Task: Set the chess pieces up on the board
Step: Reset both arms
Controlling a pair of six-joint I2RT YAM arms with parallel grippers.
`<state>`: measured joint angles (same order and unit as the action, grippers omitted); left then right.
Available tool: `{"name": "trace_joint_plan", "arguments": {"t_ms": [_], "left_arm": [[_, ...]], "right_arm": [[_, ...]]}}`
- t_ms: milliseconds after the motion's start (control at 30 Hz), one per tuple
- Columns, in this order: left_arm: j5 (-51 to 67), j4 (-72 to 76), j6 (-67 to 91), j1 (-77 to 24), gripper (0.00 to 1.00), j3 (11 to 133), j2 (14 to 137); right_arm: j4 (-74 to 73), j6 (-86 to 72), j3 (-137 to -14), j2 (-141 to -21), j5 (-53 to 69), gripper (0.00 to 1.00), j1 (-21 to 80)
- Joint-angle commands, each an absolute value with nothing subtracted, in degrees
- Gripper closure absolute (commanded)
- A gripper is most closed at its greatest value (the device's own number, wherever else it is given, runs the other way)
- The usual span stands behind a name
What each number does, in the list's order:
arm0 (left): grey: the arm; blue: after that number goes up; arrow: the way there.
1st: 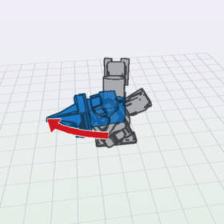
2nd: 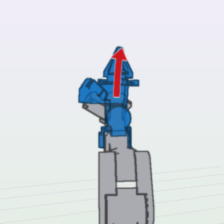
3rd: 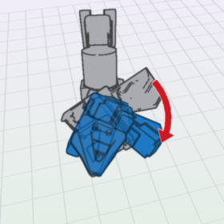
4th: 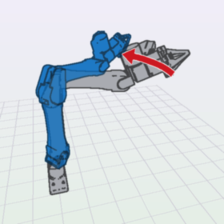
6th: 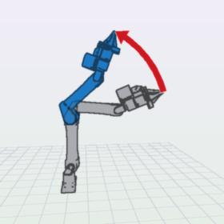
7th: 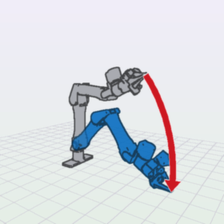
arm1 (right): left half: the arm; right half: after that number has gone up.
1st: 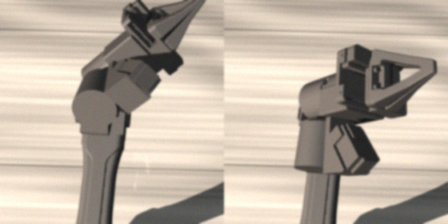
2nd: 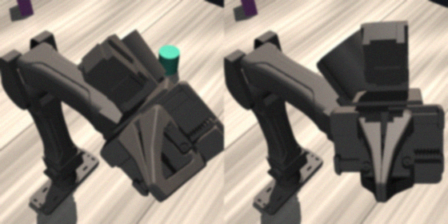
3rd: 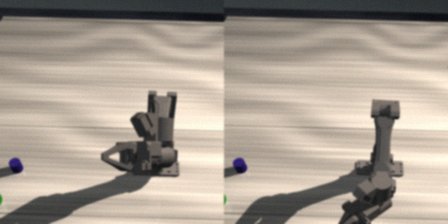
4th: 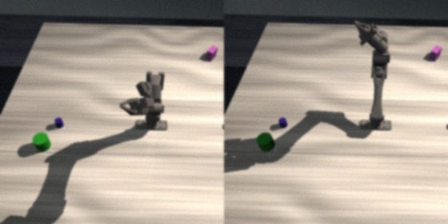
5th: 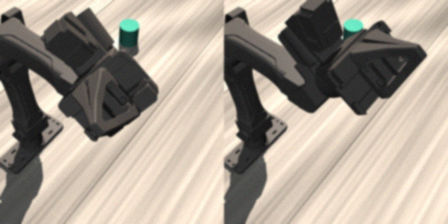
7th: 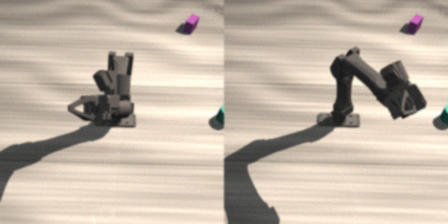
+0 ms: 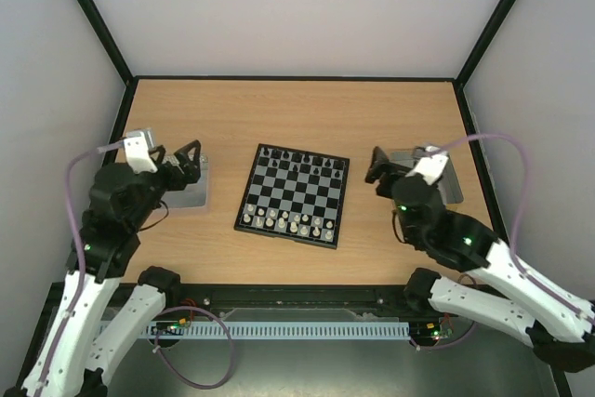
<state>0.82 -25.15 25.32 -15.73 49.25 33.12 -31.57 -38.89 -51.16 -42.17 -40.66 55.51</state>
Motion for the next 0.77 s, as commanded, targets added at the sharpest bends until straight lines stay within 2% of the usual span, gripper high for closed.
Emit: {"name": "trace_joint_plan", "arguments": {"t_ms": [0,400,733], "left_arm": [[-3.5,-26.7,22.0,-15.5,0.01,53.8,30.5],[-8.6,-32.8,22.1,-15.5,0.01,60.0,25.3],[-10.1,-33.4,22.5,-15.5,0.01,59.7,23.5]], "right_arm": [[-31.3,-36.6,-50.2,-35.5,-51.7,0.02,55.5],[-39.1,-39.1,-53.0,-27.7,-59.8,0.02,55.4],[-37.7,-32.1,-53.3,-20.5,-55.6,0.02,55.4]]}}
